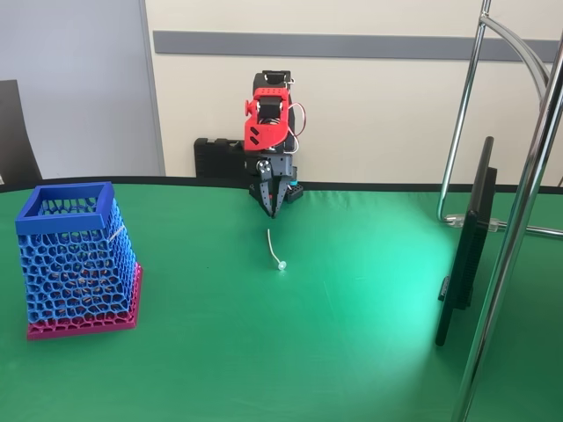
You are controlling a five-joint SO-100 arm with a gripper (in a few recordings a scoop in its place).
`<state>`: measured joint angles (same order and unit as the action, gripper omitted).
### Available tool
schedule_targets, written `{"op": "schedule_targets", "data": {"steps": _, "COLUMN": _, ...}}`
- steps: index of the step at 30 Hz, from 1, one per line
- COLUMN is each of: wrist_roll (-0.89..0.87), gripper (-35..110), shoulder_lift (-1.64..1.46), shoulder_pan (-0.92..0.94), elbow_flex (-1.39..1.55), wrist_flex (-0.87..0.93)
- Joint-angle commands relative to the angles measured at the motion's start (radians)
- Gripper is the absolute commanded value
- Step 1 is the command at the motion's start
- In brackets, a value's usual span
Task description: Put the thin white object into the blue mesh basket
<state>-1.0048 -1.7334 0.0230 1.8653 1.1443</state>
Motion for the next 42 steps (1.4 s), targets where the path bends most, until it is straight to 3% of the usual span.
{"op": "schedule_targets", "data": {"steps": 1, "wrist_roll": -0.031, "gripper": 1, "shoulder_lift": 0.0, "shoulder_pan": -0.017, "elbow_flex": -0.035, "wrist_flex": 0.006}}
{"op": "schedule_targets", "data": {"steps": 9, "wrist_roll": -0.067, "gripper": 2, "shoulder_lift": 0.041, "shoulder_pan": -0.041, "elbow_flex": 0.011, "wrist_flex": -0.021}}
{"op": "schedule_targets", "data": {"steps": 16, "wrist_roll": -0.052, "gripper": 15, "shoulder_lift": 0.089, "shoulder_pan": -0.037, "elbow_flex": 0.018, "wrist_flex": -0.069}}
{"op": "schedule_targets", "data": {"steps": 42, "wrist_roll": -0.069, "gripper": 13, "shoulder_lift": 0.305, "shoulder_pan": -0.058, "elbow_flex": -0.094, "wrist_flex": -0.169}}
